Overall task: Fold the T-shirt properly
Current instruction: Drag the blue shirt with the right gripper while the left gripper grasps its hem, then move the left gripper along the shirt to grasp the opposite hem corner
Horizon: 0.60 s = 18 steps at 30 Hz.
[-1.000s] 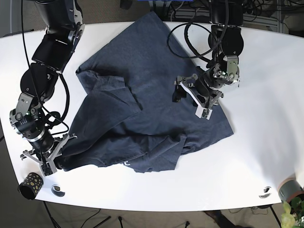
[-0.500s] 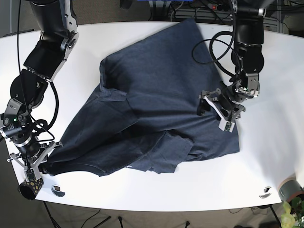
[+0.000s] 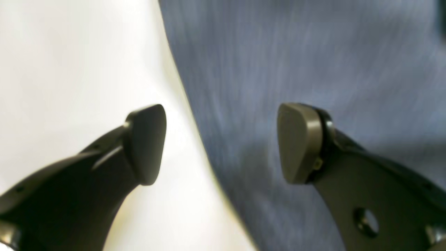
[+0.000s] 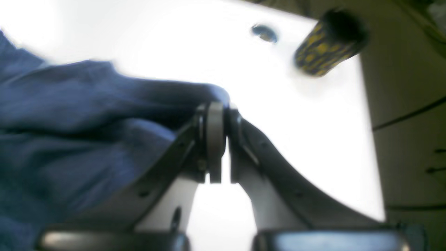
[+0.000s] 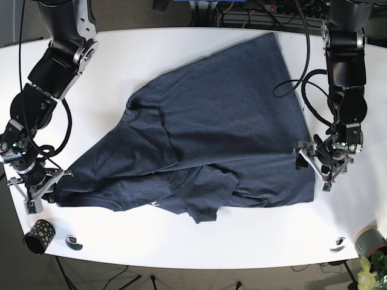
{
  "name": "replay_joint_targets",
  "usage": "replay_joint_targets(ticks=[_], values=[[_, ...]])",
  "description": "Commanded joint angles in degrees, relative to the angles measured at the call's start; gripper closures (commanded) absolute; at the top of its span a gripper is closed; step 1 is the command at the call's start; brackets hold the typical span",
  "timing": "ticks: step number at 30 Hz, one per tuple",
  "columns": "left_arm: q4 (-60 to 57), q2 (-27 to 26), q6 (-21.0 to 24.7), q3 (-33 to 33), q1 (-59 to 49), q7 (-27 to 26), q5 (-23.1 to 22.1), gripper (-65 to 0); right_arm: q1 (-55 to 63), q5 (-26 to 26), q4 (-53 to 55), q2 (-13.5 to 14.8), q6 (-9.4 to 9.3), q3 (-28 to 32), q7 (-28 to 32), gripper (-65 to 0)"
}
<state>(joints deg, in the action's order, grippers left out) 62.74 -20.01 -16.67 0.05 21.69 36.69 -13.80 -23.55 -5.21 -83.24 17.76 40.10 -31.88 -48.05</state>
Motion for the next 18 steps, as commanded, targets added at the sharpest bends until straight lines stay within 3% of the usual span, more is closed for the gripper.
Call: replay_joint_targets(ticks=[1,4,7,11,13,18], values=[[1.83,-0.61,-0.08,-0.27,2.18,-0.69,-0.48,-46.5,-0.14,-0.55,-1.2,-0.75,-0.1,-1.84,1.06,-9.7],[4.73,-0.52,-0.08,-0.27,2.09,-0.69,-0.57,-46.5,1.27,-0.55,-1.2,-2.42,-0.1,-5.18,1.06,-22.4],[11.41,-0.34,-0.08,-0.54,-0.46,1.69,-0.75,-46.5,2.32,-0.63,-1.9,-3.3,-0.1,-7.29,0.62,-43.1],[19.24,0.01,-0.08,-1.42,-5.56,3.53,-4.35,-46.5,4.61,-0.98,-3.57,-4.79,-0.1,-7.02,-0.52,-59.6],[22.58,0.01,-0.08,-3.88,-8.81,3.62,-6.64,-46.5,6.01,-2.22,-5.51,-5.58,-0.1,-5.88,-0.61,-62.3],[28.91,1.59,-0.08,-10.12,-16.37,5.64,-11.56,-46.5,10.76,-5.82,-8.23,-5.58,-0.1,1.42,-0.34,-60.1]])
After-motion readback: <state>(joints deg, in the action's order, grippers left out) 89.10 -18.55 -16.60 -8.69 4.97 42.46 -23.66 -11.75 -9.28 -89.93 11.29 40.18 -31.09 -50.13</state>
